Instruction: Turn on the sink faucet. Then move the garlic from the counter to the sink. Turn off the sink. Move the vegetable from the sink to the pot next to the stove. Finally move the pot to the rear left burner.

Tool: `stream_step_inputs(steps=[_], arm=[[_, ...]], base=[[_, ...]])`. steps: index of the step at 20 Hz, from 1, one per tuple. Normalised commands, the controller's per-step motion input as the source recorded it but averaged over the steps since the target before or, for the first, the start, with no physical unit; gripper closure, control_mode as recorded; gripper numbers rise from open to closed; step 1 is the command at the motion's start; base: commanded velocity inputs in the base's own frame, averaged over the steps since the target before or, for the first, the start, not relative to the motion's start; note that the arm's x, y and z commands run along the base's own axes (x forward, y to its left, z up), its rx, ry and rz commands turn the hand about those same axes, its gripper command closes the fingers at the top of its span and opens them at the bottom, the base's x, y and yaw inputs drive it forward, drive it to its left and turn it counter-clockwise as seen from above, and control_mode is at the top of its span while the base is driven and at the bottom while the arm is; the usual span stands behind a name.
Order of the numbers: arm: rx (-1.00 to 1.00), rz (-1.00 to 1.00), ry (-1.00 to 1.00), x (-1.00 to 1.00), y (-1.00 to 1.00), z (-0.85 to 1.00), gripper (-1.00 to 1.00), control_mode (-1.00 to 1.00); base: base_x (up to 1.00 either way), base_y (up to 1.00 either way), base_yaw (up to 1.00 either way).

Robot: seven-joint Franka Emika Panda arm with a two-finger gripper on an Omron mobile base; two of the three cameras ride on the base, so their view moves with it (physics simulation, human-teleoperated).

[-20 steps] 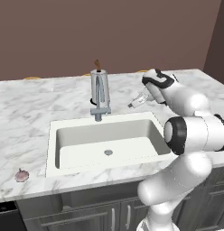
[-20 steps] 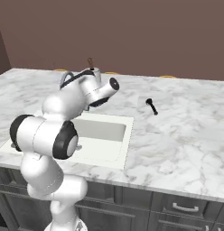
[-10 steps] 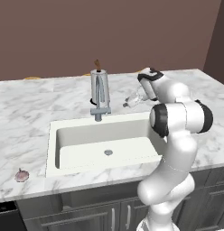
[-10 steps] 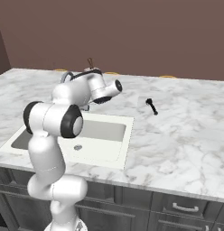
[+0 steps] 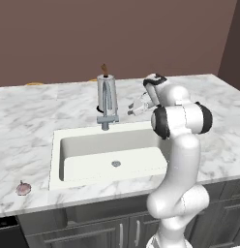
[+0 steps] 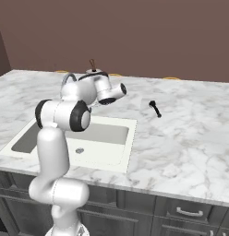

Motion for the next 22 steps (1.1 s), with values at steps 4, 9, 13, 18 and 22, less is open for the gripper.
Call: stream_step_inputs(steps=[4, 9, 13, 18, 22], arm=[[0.02, 0.08, 0.00, 0.51, 0.00, -0.17, -1.00, -1.00], [0.01, 0.05, 0.00, 0.29, 0.07, -0.13, -1.00, -1.00], [0.01, 0.01, 0.00, 0.16, 0.17, -0.12, -1.00, -1.00], [0.00, 0.00, 0.00, 0.10, 0.33, -0.21, -1.00, -1.00], [0.00, 0.00, 0.00, 0.04, 0.30, -0.21, -1.00, -1.00]], base=[[0.00, 0.00, 0.00], [0.00, 0.00, 0.00], [0.00, 0.00, 0.00], [0.00, 0.00, 0.00], [0.00, 0.00, 0.00]])
